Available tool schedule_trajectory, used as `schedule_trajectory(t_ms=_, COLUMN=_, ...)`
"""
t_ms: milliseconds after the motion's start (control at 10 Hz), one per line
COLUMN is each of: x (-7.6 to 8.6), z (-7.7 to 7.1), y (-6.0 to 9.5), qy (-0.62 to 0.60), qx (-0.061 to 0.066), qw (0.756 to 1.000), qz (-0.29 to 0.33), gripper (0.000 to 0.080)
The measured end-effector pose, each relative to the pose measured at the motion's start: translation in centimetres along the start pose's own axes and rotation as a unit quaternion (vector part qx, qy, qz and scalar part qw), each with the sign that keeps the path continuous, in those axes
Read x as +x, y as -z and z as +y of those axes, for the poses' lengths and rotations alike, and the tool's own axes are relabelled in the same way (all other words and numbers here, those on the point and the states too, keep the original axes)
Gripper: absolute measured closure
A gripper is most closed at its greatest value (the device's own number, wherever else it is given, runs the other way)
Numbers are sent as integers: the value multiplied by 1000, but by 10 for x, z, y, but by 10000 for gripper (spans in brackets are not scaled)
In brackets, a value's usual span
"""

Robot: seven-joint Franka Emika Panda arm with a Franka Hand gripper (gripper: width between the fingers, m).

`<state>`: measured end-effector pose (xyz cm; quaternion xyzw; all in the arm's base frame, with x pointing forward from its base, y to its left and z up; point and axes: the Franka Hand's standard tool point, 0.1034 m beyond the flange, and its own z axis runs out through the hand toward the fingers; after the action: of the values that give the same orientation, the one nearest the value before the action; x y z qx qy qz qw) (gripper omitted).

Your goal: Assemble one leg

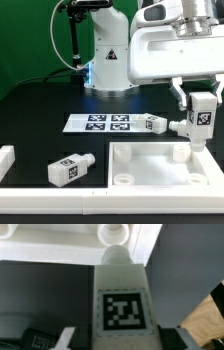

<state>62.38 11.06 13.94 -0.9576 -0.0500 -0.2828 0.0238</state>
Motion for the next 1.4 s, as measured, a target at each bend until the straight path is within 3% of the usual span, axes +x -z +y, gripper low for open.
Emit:
schedule_trajectory(t_ms=300, x=-1, z=9, y=-17, qy=9, qx=-6, qw=1000, qz=0, gripper=512)
schedule_trajectory(t_ms=800, x=-17, z=1, y=-36, qy=7, qx=-3, qw=1000, qz=-15, gripper=512)
schedule_trajectory(t_ms=1200, x=-13, z=3, y=-43, qy=8, qx=-4, qw=1000, qz=-10, gripper=512)
schedule_trajectory(t_ms=1400, x=-22, z=0, y=-49, qy=10, qx=-3, qw=1000, qz=-15, gripper=512)
